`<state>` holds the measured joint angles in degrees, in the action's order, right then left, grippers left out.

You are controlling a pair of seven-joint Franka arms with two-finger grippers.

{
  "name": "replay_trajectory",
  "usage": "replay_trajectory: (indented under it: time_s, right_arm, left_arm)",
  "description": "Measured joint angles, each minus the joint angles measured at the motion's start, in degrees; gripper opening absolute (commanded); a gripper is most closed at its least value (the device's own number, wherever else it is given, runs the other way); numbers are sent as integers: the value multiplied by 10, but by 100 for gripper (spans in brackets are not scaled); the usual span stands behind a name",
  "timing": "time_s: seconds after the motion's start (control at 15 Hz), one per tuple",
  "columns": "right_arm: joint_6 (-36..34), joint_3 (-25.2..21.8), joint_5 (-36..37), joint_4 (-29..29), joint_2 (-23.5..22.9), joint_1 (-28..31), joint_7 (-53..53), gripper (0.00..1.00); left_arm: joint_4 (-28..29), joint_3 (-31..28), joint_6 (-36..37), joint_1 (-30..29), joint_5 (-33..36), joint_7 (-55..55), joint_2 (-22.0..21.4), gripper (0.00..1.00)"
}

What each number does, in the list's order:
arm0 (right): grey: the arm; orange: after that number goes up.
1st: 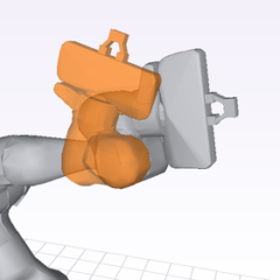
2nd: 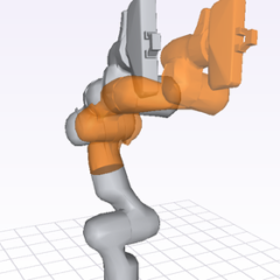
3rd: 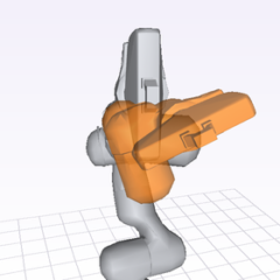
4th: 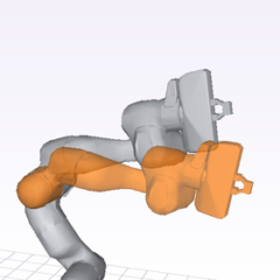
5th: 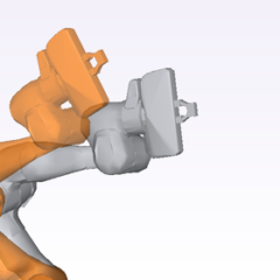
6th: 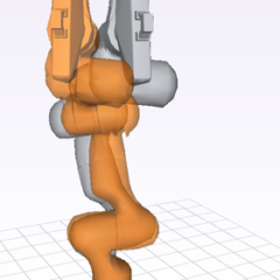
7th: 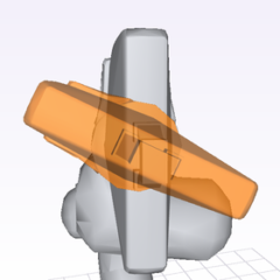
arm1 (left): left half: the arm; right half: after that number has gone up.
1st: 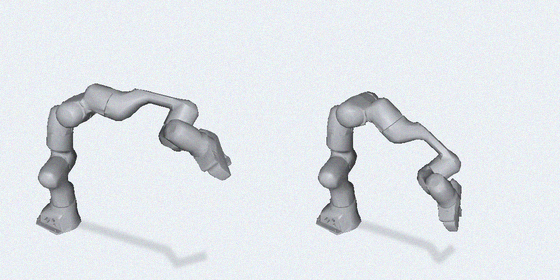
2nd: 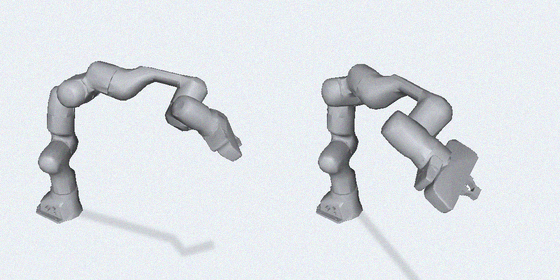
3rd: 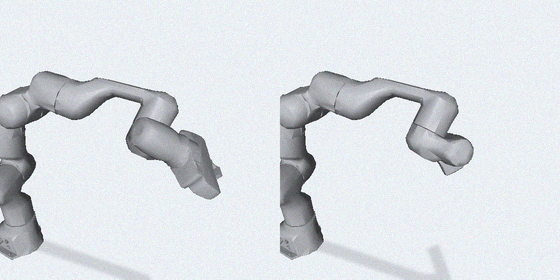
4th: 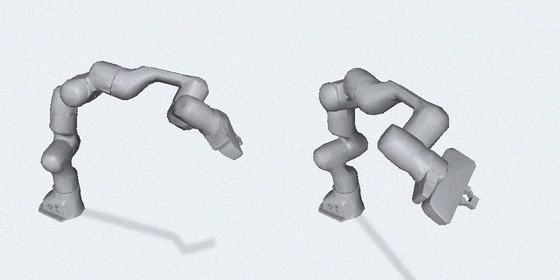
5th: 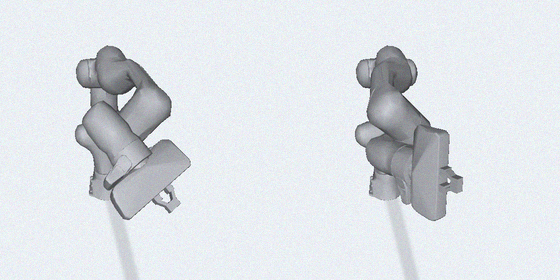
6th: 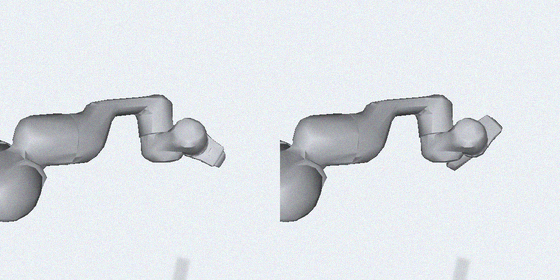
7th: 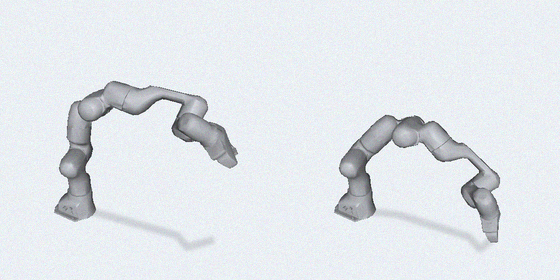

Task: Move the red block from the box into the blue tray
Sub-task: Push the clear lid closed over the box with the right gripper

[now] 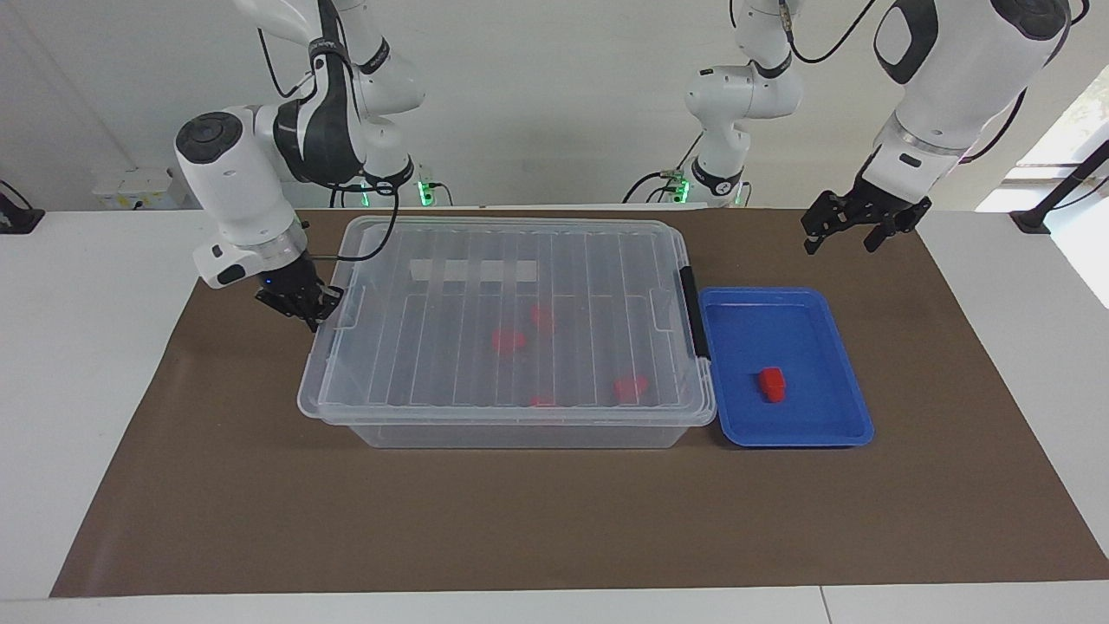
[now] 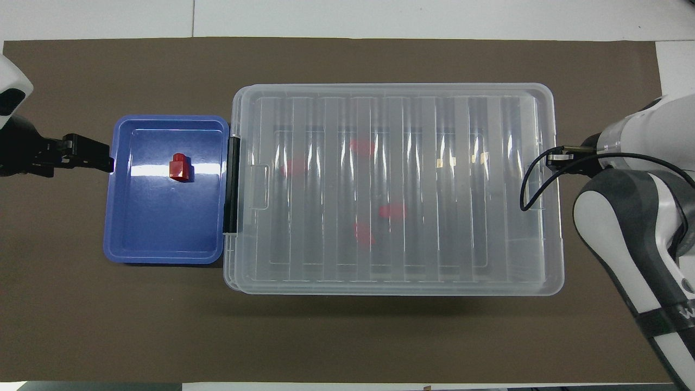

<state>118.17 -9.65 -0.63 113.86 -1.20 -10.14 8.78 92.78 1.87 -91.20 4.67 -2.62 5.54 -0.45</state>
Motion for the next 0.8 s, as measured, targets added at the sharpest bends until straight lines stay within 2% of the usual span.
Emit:
replay_trajectory:
  time_s: [0.2,0.33,0.8]
  right_arm:
    - [-3,0,-1,-2,0,0,0,0]
    - [-34,1,-1,-14,-1,0,0,0]
    - [-211,-2,0,-146,0,11,0,0]
  left_arm:
    - [0,0,0,0,0,0,0,100]
    - [0,0,0,0,0,0,0,100]
    - [0,0,0,0,0,0,0,100]
